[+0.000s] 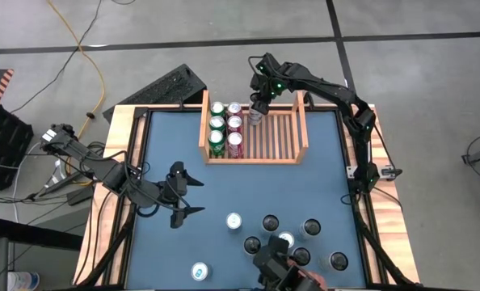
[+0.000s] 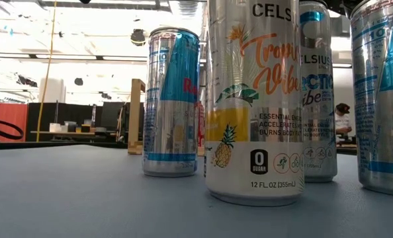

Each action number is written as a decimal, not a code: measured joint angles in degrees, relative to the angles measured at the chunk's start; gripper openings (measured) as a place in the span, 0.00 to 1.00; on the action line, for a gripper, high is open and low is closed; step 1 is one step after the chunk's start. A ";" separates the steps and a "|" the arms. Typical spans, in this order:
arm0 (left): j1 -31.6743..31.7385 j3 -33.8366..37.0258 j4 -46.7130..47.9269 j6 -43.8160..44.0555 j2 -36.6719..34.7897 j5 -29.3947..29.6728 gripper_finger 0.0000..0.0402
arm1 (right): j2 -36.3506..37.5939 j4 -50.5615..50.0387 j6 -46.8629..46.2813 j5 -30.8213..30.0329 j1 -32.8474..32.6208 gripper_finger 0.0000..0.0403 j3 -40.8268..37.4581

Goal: Place canned beverage on shelf
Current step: Adjust the white and blue soda can on the shelf, then put the middle white-blue can aligned with the white-blue soda on the shelf

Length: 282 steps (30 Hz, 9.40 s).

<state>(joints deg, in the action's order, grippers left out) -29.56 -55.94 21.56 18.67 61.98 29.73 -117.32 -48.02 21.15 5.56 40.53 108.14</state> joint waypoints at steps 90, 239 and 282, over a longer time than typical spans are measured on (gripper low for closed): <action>-0.04 0.02 -2.29 -2.98 3.78 -5.41 0.85 | 12.36 -25.12 -55.87 -12.97 -65.40 0.65 -4.37; 2.73 -0.02 -0.52 -5.98 3.56 5.02 0.85 | 3.82 -11.28 13.83 -3.76 -9.75 0.32 -1.49; 2.73 -0.02 -0.48 -5.78 3.63 5.01 0.85 | 3.56 -11.31 13.13 -10.03 -10.79 0.58 -1.66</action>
<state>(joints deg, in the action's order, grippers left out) -26.83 -55.96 21.08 12.88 65.60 34.73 -113.75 -59.34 34.28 -4.47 29.75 106.48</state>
